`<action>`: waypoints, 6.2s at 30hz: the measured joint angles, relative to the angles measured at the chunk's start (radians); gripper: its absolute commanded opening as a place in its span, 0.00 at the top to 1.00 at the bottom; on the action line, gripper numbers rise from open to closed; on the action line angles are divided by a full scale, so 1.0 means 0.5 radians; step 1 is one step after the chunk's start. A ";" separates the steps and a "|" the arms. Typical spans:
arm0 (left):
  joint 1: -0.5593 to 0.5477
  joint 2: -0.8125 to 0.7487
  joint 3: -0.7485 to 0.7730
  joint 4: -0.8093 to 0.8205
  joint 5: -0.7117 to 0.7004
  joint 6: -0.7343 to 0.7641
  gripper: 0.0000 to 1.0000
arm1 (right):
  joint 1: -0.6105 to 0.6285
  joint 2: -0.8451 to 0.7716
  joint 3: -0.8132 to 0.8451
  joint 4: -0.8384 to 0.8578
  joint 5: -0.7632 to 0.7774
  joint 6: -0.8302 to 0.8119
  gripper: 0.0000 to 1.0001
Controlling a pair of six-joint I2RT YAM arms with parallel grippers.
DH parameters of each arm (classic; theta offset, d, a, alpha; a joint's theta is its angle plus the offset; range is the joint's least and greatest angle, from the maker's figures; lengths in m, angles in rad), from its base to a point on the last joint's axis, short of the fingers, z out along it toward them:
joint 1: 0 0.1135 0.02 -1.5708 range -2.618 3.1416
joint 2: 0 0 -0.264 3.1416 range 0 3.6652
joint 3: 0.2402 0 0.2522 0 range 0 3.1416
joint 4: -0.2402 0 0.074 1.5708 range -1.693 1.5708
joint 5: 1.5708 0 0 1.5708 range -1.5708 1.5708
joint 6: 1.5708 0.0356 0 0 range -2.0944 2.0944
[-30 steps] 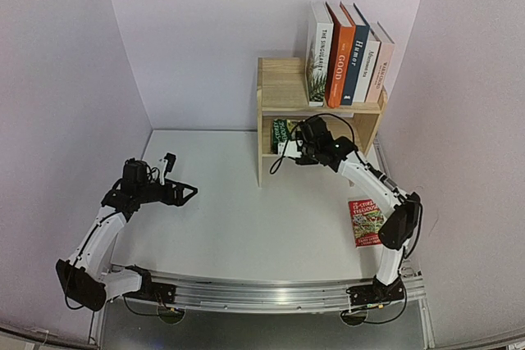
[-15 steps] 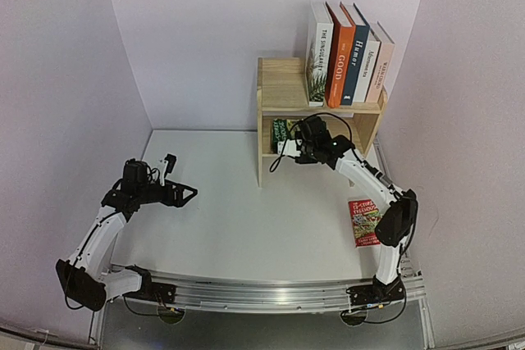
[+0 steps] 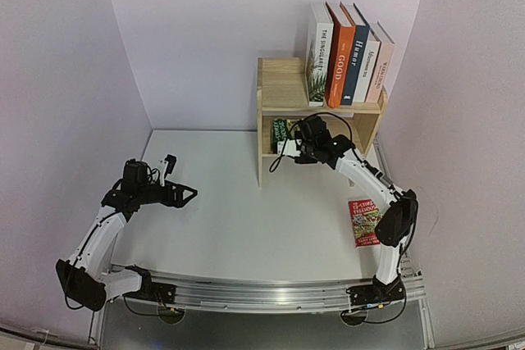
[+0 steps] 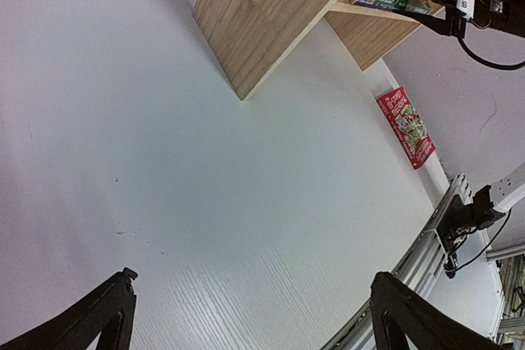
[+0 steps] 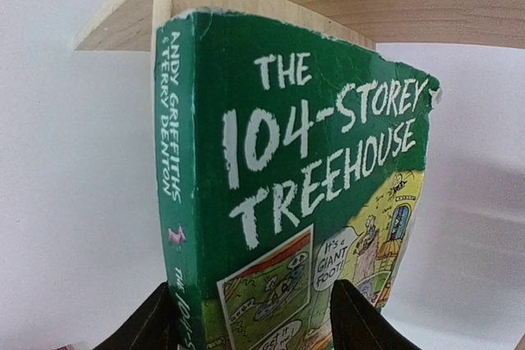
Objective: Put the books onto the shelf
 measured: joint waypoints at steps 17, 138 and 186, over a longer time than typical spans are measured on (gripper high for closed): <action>0.000 0.000 0.000 -0.007 -0.001 0.001 0.00 | -0.032 0.027 0.102 -0.059 -0.058 0.001 0.40; -0.450 0.396 -0.377 0.218 0.647 0.369 0.00 | 0.994 -0.463 -1.092 0.486 -0.813 3.101 1.00; -0.109 0.369 -0.080 0.588 0.381 -1.685 1.00 | 1.429 0.452 -0.074 0.643 0.993 1.554 0.12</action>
